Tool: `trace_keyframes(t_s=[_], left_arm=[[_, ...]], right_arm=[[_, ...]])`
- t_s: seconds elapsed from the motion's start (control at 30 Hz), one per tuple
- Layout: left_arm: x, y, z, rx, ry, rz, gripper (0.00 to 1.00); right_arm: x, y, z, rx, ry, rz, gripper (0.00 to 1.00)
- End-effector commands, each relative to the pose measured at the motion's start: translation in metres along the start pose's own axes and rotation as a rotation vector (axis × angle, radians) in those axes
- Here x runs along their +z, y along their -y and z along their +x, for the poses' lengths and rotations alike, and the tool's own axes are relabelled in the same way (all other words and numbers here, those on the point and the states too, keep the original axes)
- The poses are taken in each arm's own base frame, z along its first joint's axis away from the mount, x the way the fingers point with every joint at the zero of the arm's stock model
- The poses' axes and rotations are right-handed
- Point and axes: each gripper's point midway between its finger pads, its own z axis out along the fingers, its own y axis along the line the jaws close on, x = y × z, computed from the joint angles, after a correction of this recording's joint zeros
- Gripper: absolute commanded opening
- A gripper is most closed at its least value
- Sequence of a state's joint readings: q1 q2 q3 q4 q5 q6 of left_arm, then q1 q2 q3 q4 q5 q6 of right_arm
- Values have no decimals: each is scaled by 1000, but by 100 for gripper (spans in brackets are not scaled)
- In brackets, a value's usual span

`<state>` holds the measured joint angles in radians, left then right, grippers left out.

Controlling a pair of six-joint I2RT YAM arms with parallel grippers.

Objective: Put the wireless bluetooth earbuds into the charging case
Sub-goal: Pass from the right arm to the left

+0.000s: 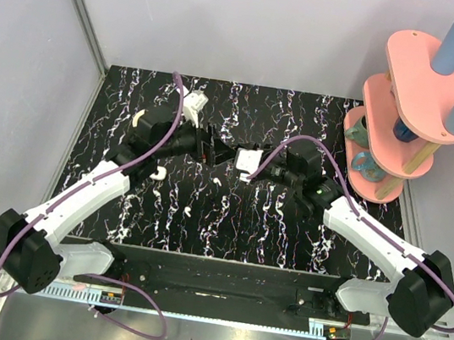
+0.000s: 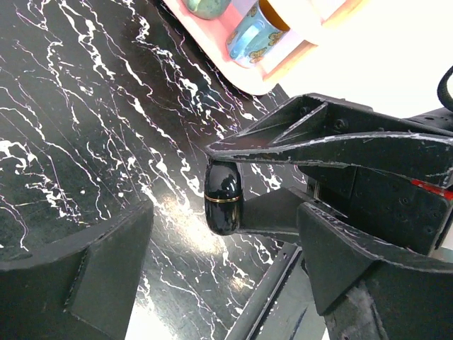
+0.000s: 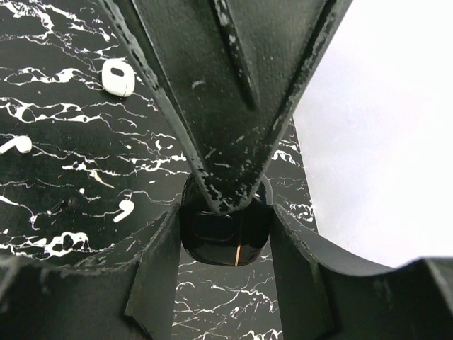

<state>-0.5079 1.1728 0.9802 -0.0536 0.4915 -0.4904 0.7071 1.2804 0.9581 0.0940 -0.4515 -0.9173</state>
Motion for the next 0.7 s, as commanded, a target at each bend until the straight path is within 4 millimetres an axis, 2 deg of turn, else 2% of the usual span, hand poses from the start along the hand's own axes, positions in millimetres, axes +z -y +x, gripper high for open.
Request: trace_keyframes(t_s=[0.0, 0.2, 0.67], left_arm=[[4, 6, -27, 37, 110, 10, 86], [4, 6, -25, 35, 124, 22, 77], [13, 15, -7, 14, 32, 117, 60]], right_arm=[[2, 17, -19, -7, 56, 71, 0], [2, 17, -20, -3, 58, 72, 0], [0, 17, -21, -6, 62, 83, 0]])
